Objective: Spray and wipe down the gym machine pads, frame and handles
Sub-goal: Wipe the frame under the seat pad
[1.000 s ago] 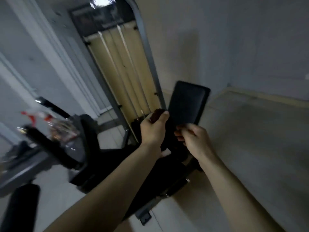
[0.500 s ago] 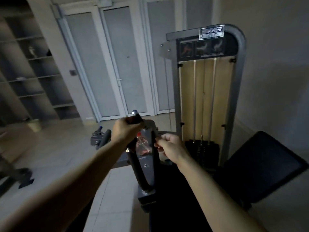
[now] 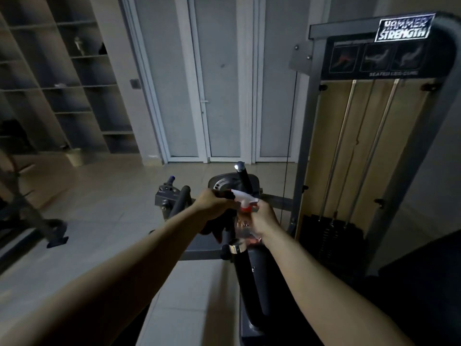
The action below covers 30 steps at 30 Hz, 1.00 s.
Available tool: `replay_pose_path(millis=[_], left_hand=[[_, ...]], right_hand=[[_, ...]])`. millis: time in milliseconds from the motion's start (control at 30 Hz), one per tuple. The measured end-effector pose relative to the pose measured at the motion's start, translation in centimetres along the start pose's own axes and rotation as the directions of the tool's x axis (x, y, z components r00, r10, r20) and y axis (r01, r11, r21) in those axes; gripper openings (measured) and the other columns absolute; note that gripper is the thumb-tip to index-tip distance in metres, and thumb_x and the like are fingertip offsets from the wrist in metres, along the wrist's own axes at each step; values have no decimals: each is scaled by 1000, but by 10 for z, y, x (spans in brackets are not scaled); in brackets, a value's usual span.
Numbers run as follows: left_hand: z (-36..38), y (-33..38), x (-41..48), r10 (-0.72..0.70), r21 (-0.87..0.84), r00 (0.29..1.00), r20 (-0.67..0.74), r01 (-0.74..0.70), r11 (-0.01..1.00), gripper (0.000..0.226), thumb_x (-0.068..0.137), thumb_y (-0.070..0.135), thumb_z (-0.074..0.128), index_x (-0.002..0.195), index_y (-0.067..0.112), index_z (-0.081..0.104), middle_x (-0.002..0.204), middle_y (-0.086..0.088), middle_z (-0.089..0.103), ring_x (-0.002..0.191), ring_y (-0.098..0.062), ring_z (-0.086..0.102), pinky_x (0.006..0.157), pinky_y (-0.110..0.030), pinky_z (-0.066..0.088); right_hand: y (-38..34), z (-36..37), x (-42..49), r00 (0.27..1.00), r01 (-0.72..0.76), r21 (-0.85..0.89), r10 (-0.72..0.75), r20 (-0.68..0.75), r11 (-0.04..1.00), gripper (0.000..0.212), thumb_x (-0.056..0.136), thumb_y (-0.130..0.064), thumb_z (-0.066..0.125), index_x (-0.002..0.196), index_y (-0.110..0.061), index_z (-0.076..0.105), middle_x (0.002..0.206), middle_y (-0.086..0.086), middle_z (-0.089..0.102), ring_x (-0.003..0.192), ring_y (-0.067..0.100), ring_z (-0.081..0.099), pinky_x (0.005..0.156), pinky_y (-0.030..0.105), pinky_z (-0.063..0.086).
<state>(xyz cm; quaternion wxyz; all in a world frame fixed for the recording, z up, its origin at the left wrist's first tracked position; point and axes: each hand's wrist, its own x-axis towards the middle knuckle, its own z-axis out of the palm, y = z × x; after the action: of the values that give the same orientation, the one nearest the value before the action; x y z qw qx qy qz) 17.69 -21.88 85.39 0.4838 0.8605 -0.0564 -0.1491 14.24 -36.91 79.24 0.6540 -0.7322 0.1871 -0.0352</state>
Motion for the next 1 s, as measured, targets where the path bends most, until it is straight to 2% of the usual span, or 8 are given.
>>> replay_pose_path(millis=[133, 267, 400, 533, 700, 800, 900, 1000], left_hand=[[15, 27, 15, 109, 96, 994, 4, -109, 989, 26, 82, 23, 84, 102, 10, 72, 95, -10, 75, 82, -20, 74, 71, -31, 62], [65, 94, 12, 318, 146, 946, 55, -323, 935, 16, 78, 30, 86, 82, 17, 78, 79, -6, 77, 64, -15, 72, 64, -33, 62], [143, 142, -19, 384, 102, 906, 179, -405, 909, 19, 79, 33, 85, 82, 17, 76, 77, -2, 74, 70, -12, 72, 53, -24, 55], [232, 130, -50, 330, -128, 885, 330, -304, 944, 17, 81, 24, 87, 89, 15, 75, 72, 4, 70, 52, 1, 66, 48, -16, 52], [341, 42, -69, 216, -122, 861, 460, -180, 976, 11, 80, 24, 87, 85, 26, 77, 85, 7, 76, 80, -7, 73, 76, -24, 58], [395, -19, -76, 78, -23, 878, 471, -76, 997, 14, 80, 32, 86, 85, 23, 78, 81, 8, 76, 81, -11, 73, 77, -28, 58], [436, -87, -84, -49, 120, 888, 457, -8, 993, 17, 84, 32, 83, 91, 18, 76, 78, 3, 74, 77, -17, 74, 71, -30, 58], [465, -160, -93, -197, 268, 861, 469, 74, 961, 11, 91, 27, 75, 97, 18, 73, 70, -8, 73, 56, -28, 73, 55, -41, 62]], right_hand=[[4, -24, 0, 995, 66, 16, -64, -70, 998, 14, 102, -29, 60, 89, -24, 61, 93, 6, 67, 86, 26, 68, 79, 41, 53], [5, -77, -27, 932, 255, -124, -278, -231, 959, 21, 91, -31, 80, 92, -27, 59, 90, -4, 70, 80, 8, 68, 71, 30, 51], [20, -139, -60, 819, 301, 7, -255, -514, 953, 32, 81, -30, 84, 96, -10, 64, 90, 10, 74, 80, 12, 69, 69, 29, 51], [72, -202, -106, 741, 231, 127, -89, -666, 965, 23, 82, -33, 74, 101, -25, 65, 95, -1, 74, 87, 11, 72, 79, 38, 58], [181, -264, -167, 622, 16, 86, 58, -781, 996, 36, 88, -39, 68, 119, -31, 53, 108, -13, 63, 99, 7, 64, 89, 34, 53], [248, -283, -195, 662, -112, 65, 123, -739, 992, 33, 93, -32, 60, 125, -35, 58, 117, -16, 65, 105, 6, 64, 90, 24, 51], [328, -289, -210, 742, -278, -17, 204, -639, 960, 32, 92, -31, 55, 123, -31, 61, 106, -6, 67, 89, 11, 65, 77, 27, 53], [408, -285, -218, 789, -362, -19, 295, -539, 932, 25, 98, -21, 58, 122, -28, 55, 101, -3, 67, 79, 14, 68, 63, 31, 59]])
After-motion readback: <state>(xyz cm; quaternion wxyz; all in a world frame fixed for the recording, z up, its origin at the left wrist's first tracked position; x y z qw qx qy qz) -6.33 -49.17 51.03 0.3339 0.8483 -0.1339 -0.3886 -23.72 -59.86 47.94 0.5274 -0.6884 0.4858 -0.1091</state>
